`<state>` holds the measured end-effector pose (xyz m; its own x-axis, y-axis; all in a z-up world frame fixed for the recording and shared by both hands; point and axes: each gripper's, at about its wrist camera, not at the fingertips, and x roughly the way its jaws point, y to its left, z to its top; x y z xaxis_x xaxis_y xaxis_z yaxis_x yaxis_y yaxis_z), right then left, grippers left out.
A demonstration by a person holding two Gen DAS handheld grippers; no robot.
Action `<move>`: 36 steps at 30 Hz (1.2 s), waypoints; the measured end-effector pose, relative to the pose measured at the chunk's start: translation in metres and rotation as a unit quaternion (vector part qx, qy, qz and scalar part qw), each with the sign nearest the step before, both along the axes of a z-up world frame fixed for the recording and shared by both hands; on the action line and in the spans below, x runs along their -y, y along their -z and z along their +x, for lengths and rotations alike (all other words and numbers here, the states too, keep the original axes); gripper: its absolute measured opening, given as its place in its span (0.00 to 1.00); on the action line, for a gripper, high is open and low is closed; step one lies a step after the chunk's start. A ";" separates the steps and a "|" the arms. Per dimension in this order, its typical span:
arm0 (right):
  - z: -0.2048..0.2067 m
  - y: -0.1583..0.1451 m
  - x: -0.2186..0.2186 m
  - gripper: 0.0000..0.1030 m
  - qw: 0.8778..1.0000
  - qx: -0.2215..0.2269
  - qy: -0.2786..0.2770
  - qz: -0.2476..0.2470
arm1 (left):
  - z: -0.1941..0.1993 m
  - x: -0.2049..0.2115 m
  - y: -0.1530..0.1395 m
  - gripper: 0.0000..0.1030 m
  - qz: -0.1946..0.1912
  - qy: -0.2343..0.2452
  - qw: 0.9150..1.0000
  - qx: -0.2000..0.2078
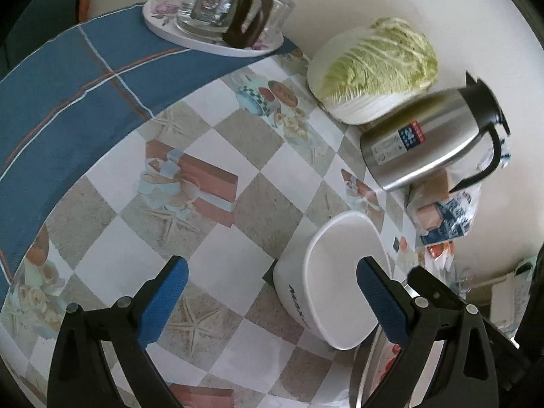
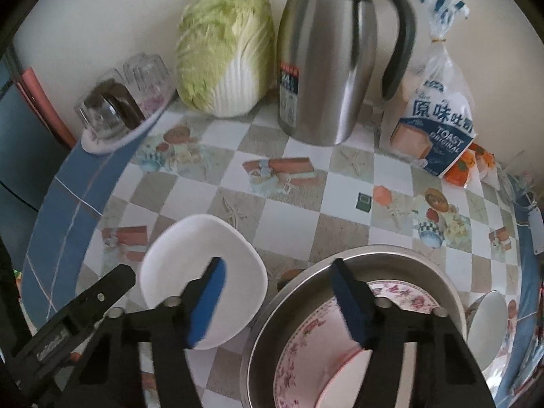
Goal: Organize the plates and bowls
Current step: 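Close both grippers on the square white bowl rim, then lift the square white bowl with both grippers and carry it over the basin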
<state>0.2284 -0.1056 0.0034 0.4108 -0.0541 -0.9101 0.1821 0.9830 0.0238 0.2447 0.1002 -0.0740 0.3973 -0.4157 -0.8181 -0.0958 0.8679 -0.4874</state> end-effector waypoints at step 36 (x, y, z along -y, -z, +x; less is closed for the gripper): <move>0.024 0.061 -0.034 0.12 0.996 -0.069 -0.052 0.002 | 0.018 0.008 0.040 0.26 -0.025 0.006 0.998 -0.049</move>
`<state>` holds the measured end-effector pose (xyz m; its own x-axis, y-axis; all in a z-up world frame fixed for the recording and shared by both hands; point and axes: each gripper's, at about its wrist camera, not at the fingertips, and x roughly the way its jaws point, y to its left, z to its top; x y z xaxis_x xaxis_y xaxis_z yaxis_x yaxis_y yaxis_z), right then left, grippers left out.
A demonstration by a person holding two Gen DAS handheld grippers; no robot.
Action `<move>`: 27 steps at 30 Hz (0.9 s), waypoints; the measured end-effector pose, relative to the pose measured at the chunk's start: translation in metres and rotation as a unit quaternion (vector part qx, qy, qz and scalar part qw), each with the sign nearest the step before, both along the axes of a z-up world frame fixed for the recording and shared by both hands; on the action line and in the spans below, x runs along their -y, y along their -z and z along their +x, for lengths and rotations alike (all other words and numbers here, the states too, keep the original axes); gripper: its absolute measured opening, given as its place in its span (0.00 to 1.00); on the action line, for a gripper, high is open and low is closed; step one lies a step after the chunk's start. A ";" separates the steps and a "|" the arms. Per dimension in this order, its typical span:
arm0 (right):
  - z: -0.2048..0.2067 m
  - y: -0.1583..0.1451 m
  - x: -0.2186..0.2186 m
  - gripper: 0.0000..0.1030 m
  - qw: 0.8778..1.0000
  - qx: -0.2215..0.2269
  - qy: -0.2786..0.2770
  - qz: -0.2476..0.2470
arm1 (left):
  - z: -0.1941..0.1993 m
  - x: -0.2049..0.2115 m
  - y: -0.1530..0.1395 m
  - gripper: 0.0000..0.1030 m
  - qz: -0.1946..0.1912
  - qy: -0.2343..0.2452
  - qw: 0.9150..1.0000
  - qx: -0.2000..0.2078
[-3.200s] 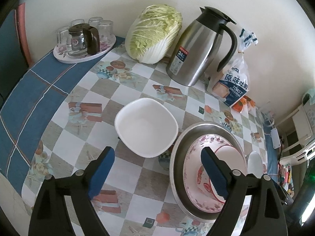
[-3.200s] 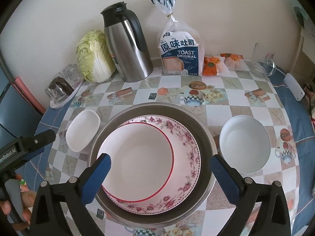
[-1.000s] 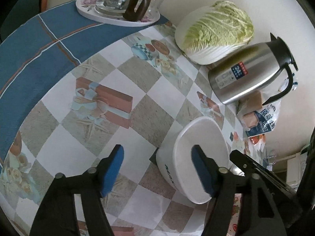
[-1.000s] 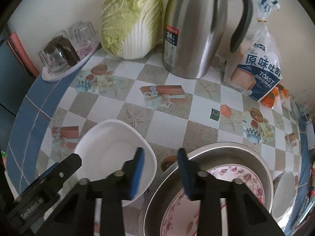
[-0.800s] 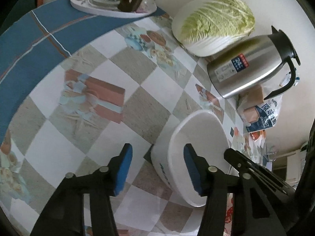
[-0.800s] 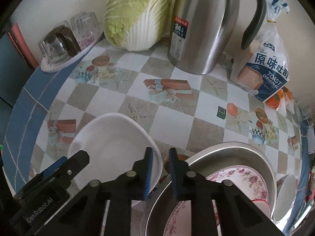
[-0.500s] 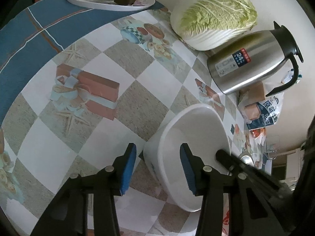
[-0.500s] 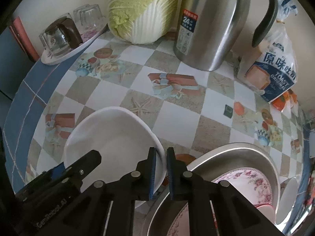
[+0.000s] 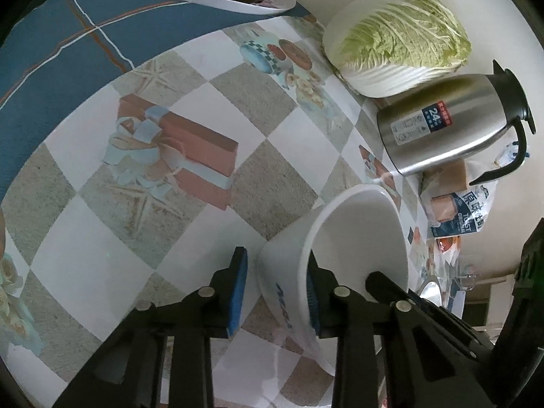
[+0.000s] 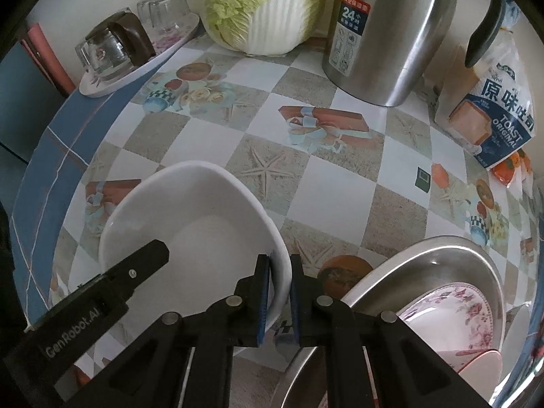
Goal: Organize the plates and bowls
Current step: 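Lift the square white bowl with both grippers and carry it over the basin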
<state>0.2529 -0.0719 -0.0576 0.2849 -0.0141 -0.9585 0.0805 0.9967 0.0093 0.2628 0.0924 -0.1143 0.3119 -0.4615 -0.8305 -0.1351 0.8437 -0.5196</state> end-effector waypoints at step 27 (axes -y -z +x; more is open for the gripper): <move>-0.097 -0.113 0.029 0.12 0.991 0.121 0.026 0.043 | -0.081 0.033 -0.125 0.25 0.029 0.076 0.987 0.139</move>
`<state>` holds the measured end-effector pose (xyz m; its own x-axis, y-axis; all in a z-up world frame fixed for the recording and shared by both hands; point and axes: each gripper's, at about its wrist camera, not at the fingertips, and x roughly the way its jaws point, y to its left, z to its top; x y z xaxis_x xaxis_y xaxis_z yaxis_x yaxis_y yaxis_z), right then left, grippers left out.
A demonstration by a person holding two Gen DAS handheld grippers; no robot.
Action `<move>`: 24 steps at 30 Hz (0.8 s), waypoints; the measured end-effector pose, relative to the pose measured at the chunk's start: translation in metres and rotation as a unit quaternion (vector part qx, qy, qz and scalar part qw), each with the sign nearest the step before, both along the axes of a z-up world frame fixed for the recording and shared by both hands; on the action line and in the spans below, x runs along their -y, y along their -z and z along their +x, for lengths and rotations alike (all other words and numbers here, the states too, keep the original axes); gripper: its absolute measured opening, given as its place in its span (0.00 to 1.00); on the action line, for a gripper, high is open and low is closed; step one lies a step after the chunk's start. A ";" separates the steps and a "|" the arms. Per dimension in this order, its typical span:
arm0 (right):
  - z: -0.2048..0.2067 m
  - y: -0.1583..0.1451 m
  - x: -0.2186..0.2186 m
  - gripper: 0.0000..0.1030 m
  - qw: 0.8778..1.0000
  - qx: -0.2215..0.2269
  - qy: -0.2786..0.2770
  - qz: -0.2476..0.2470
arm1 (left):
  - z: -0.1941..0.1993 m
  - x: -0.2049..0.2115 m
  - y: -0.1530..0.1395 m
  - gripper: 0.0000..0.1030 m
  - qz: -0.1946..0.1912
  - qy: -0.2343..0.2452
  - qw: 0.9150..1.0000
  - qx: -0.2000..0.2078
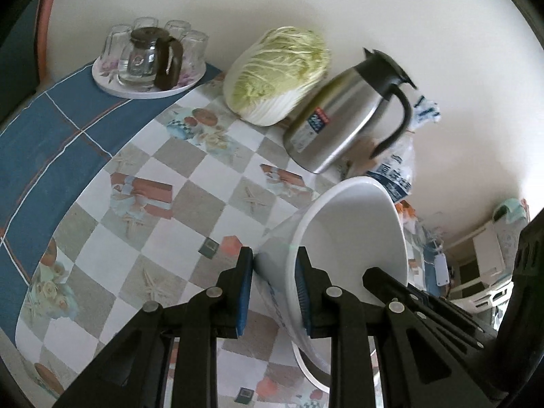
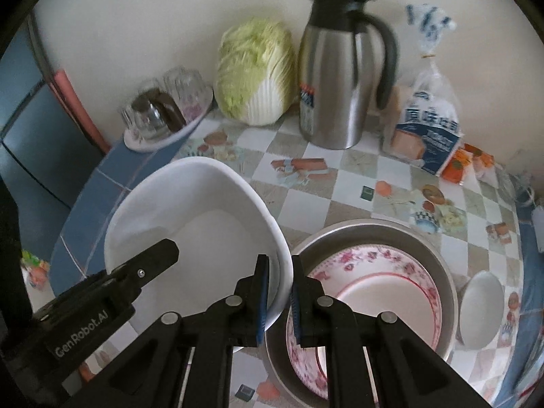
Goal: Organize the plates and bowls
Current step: 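Lift the square white bowl with both grippers and carry it over the basin, then lower the square white bowl into the red-rimmed bowl with both grippers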
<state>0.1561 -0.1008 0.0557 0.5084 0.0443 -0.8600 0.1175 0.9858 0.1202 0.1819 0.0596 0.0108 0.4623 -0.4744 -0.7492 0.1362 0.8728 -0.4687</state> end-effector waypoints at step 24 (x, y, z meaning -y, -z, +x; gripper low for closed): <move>-0.091 -0.007 0.074 0.13 0.988 0.086 0.087 0.098 | -0.056 0.088 -0.019 0.25 0.108 0.091 0.988 0.059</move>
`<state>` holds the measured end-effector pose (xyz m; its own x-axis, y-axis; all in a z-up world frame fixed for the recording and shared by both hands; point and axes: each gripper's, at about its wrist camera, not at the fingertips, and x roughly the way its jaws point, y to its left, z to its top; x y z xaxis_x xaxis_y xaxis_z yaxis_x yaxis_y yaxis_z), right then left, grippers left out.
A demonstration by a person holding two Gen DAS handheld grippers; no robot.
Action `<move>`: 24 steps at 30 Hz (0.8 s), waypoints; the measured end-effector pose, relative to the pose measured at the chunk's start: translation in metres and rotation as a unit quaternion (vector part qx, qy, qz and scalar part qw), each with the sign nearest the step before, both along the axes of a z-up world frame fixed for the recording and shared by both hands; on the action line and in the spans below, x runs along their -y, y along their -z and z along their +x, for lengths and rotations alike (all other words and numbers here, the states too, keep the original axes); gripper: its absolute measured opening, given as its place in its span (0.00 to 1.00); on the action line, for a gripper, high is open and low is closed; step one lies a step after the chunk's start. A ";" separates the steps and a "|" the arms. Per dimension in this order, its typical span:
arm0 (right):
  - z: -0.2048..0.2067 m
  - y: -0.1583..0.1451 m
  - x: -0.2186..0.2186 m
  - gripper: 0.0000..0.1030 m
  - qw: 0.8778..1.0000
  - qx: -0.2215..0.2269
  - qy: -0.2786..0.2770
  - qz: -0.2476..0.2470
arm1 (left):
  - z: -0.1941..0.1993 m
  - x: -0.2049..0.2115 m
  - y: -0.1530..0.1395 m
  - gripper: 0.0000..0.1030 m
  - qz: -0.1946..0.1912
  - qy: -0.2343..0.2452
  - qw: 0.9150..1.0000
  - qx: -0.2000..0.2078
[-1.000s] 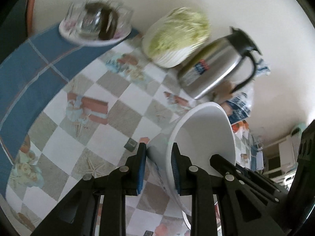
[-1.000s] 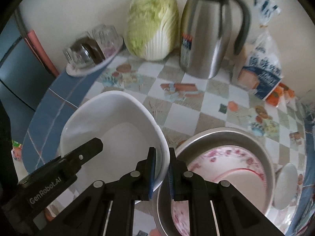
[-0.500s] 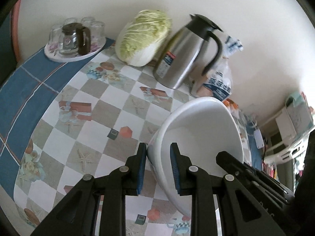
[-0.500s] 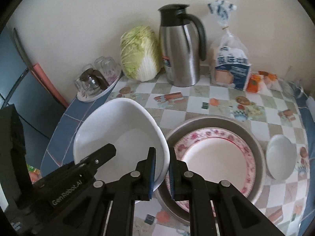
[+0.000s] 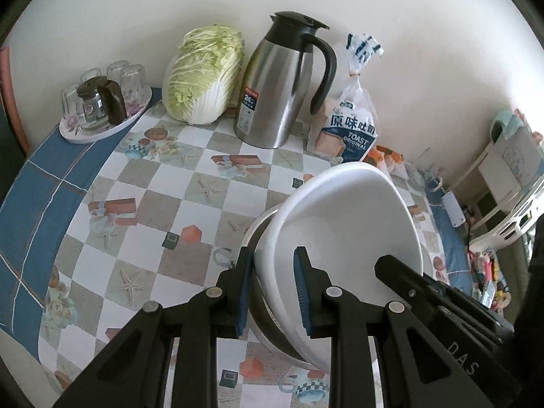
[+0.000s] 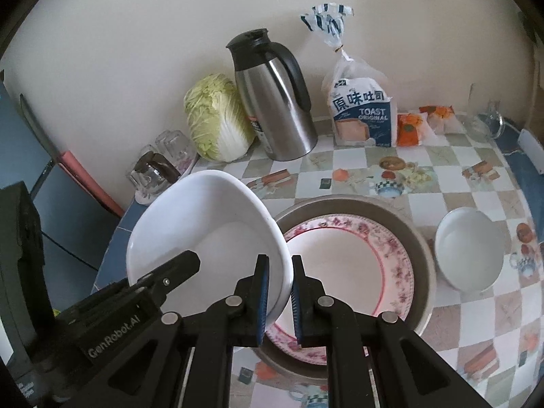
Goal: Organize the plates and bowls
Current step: 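Lower the square white bowl into the red-rimmed bowl with both grippers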
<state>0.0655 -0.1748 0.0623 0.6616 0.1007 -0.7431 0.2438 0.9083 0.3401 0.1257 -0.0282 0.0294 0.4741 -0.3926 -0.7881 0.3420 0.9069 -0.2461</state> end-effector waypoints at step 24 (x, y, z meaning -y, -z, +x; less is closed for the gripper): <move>-0.030 0.012 0.058 0.15 1.000 -0.003 0.022 0.021 | -0.024 0.065 0.006 0.25 0.042 0.023 0.999 0.006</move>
<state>0.0359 -0.2332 0.0499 0.6618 0.1029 -0.7425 0.2856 0.8812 0.3767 0.1019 -0.0934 0.0233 0.4658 -0.3473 -0.8139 0.3869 0.9071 -0.1657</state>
